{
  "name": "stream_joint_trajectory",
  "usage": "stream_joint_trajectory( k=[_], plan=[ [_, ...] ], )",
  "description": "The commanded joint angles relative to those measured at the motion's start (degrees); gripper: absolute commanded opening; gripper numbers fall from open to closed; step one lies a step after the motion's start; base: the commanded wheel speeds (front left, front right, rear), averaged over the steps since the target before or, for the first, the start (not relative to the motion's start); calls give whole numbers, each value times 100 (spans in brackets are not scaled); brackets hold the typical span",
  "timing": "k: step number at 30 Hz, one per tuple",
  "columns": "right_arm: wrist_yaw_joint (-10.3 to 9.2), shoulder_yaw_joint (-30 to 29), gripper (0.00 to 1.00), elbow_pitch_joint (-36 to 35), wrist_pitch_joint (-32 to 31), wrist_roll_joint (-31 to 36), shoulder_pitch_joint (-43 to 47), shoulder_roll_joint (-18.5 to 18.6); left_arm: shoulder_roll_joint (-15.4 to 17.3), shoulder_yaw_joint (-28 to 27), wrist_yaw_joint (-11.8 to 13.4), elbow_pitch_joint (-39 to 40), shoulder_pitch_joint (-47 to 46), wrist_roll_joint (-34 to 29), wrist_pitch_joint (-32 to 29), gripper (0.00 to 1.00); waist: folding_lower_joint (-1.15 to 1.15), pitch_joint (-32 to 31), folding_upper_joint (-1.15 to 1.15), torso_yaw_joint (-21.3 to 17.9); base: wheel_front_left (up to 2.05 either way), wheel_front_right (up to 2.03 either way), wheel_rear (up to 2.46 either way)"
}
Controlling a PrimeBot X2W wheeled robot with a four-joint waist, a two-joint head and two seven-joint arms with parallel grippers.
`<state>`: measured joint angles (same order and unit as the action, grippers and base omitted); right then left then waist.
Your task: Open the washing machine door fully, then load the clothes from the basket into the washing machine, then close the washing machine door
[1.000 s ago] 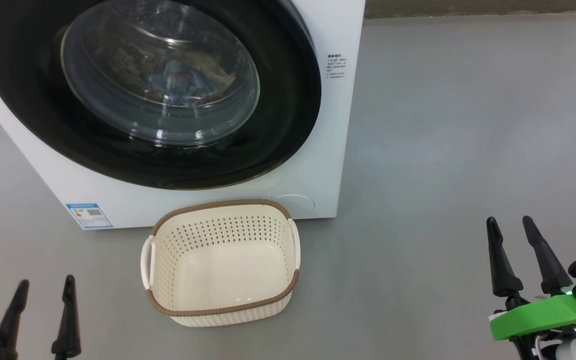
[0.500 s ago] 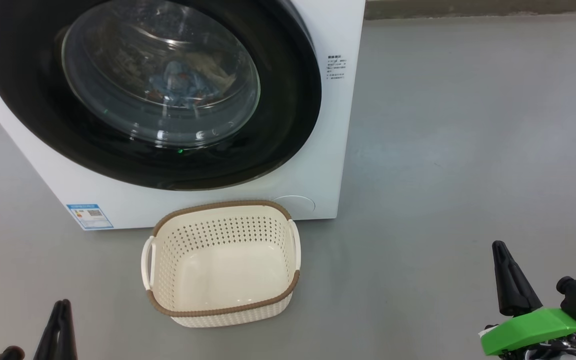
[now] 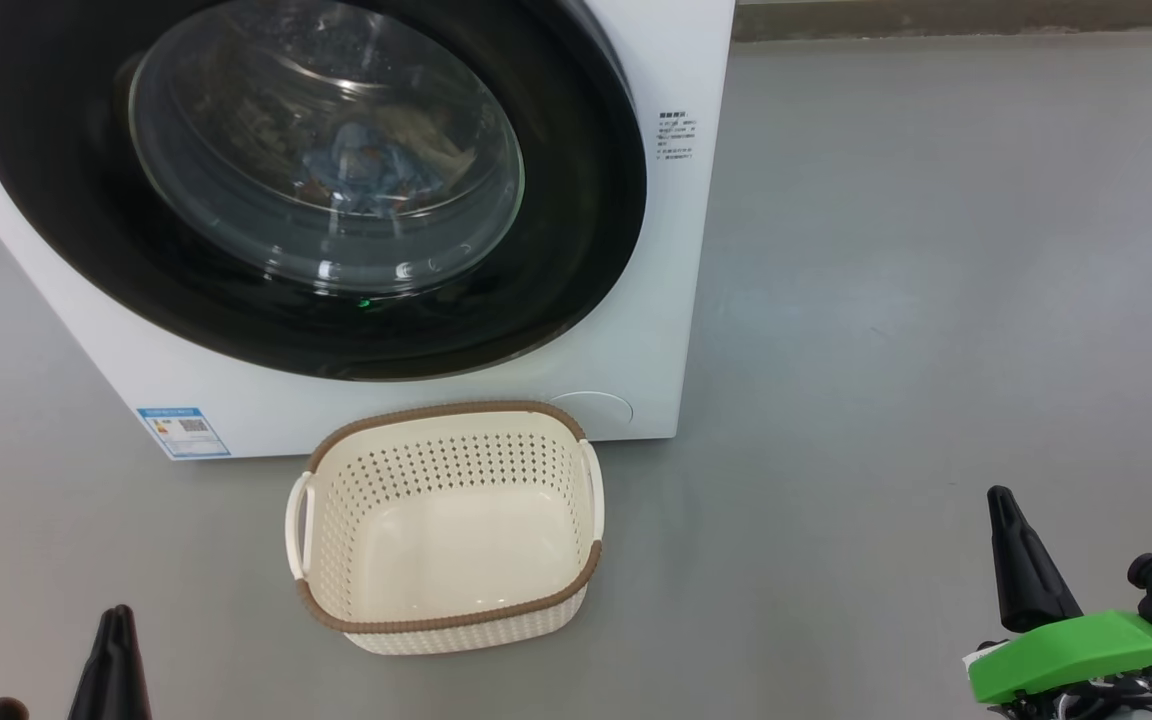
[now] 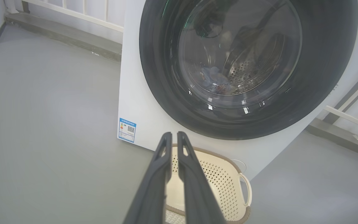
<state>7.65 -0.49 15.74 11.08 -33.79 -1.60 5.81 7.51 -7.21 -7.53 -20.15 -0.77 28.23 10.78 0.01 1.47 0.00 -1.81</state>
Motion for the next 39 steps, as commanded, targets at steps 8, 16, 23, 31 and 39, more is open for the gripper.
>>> stream_joint_trajectory(
  k=[8, 16, 23, 31, 39],
  plan=[
    [-4, -91, 0, -142, -141, -551, -184, 49, 38, -23, 1, 225, -180, 574, -137, 0, 0, -10, 0, 14, 0, 0, 0],
    [-5, -131, 0, -144, -275, -1000, -207, 23, -4, -15, 1, 258, -210, 1066, -271, 0, 0, -20, 0, 28, 0, 0, 0],
    [-6, -166, 0, -147, -392, -1394, -227, 0, -41, -9, 2, 287, -237, 1496, -389, 0, 0, -29, 0, 41, 0, 0, 0],
    [-7, -207, 0, -149, -528, -1844, -250, -27, -84, -2, 2, 320, -268, 1989, -524, 0, 0, -39, 0, 55, 0, 0, 0],
    [-8, -254, 0, -152, -679, -2345, -276, -58, -131, 7, 2, 356, -302, 2538, -675, 0, 0, -50, 0, 71, 0, 0, 0]
  ],
)
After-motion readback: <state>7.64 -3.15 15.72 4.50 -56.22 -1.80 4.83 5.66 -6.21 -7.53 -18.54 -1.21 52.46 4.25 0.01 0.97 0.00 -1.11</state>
